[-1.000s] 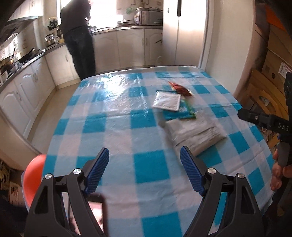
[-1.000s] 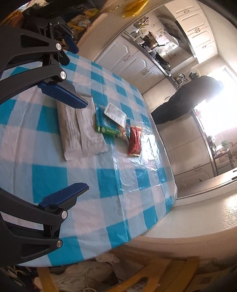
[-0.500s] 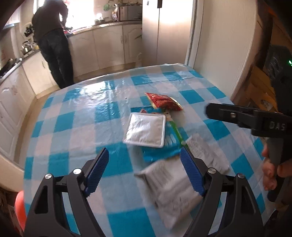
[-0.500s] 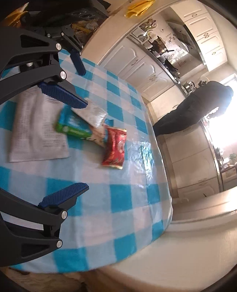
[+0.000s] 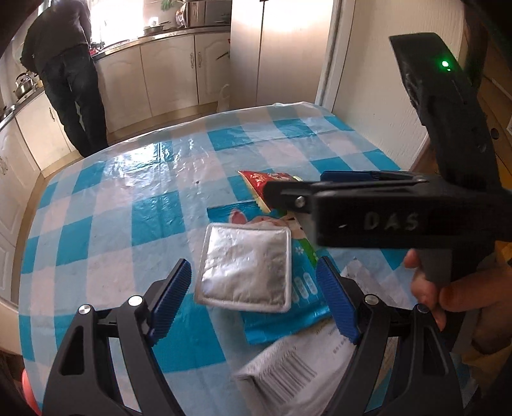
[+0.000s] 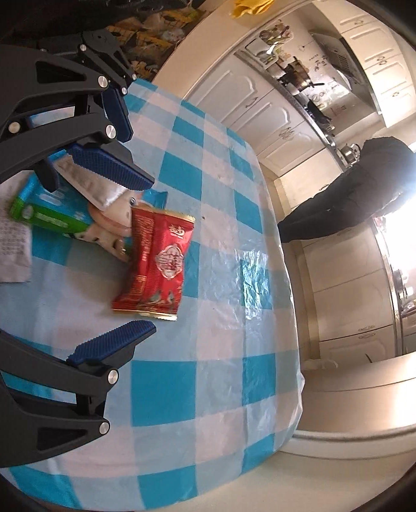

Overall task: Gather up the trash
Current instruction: 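Grasp the red snack packet with the right tool while the left tool grasps the silver foil packet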

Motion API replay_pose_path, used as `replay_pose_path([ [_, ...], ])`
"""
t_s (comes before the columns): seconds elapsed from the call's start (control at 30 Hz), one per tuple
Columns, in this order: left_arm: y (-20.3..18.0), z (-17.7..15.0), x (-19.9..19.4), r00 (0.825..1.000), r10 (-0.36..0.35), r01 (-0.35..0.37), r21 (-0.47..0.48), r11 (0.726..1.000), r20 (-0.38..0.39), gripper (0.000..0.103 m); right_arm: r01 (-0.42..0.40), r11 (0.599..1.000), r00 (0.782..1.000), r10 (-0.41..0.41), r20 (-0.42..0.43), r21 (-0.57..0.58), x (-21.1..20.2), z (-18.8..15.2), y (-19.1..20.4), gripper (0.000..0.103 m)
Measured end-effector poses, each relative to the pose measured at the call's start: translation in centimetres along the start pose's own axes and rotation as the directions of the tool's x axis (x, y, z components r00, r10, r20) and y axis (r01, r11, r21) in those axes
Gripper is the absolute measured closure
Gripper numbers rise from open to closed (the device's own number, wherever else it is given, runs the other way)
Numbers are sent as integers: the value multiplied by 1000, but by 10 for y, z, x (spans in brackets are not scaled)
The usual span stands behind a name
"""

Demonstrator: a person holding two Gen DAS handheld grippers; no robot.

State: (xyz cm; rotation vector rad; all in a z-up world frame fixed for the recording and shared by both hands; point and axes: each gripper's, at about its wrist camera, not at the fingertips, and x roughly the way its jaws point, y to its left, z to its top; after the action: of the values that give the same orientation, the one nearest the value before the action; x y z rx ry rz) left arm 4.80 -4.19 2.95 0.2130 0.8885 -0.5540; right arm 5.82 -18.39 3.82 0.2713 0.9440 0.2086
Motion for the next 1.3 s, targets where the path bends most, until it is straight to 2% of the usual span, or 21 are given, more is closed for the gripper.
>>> replay_pose_path([
  [0.23, 1, 1, 15, 1000, -7, 6, -17, 1000, -20, 22, 8, 1000, 1000, -8, -12, -21, 13, 5, 2, 20],
  [0.53, 6, 3, 23, 999, -34, 33, -72, 997, -13, 37, 28, 999, 999, -29, -24, -37, 25, 8, 2, 20],
  [0.67, 4, 2, 23, 1000, -30, 30, -67, 997, -9, 39, 44, 997, 999, -46, -21, -63, 26, 7, 5, 20],
  [0.9, 4, 0, 22, 999, -35, 35, -76, 997, -7, 39, 112, 984, 993, -116, -19, -141, 30, 3, 13, 26],
  [1.03, 4, 0, 23, 999, -32, 32, -77, 996, -8, 39, 105, 986, 994, -108, -14, -127, 30, 4, 9, 29],
  [1.1, 2, 0, 22, 1000, -25, 25, -65, 998, -2, 39, 87, 989, 996, -88, -9, -118, 28, 3, 8, 36],
  [1.3, 3, -1, 22, 1000, -29, 28, -80, 996, -3, 40, 72, 994, 997, -72, 0, -81, 22, 0, 2, 38],
])
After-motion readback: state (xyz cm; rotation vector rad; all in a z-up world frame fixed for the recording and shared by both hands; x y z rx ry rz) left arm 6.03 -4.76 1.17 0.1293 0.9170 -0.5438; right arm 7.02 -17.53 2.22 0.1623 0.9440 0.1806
